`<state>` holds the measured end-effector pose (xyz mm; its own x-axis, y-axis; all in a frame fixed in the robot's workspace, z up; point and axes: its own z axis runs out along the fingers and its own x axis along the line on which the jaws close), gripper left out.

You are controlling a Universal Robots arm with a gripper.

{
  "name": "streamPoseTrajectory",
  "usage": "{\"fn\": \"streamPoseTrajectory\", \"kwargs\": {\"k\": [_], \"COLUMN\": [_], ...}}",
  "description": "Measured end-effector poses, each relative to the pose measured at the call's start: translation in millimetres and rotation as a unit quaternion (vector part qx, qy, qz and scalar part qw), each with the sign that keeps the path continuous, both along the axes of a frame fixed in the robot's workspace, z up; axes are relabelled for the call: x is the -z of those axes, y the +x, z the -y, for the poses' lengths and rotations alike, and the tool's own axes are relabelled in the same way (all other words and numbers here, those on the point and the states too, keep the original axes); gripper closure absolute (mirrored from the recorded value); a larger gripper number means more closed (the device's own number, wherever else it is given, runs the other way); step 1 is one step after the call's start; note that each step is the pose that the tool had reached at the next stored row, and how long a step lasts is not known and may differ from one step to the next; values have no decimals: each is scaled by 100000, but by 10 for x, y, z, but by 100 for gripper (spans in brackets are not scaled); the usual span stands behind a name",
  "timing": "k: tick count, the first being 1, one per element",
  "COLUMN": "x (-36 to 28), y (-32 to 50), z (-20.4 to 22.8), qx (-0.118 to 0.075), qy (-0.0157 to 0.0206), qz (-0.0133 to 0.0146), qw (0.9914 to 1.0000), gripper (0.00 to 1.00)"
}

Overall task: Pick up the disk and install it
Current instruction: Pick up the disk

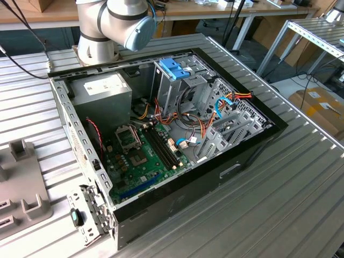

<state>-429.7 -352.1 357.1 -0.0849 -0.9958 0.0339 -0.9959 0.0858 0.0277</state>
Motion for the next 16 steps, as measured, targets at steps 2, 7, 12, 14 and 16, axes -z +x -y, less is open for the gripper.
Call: {"fn": "streamPoseTrajectory", "kwargs": {"k": [2, 7, 12, 14, 16], "x": [0, 3, 8, 19, 40], "y": [30, 29, -10, -25, -36], "z": [0, 0, -1, 0, 0], "qx": [0, 1, 5, 3, -4], "qy": [-1, 314, 3004, 3078, 3080], "qz": [-3, 155, 718, 872, 898], "qw": [100000, 99999, 99952, 99949, 99949], "gripper": [89, 89, 89, 89, 89]}}
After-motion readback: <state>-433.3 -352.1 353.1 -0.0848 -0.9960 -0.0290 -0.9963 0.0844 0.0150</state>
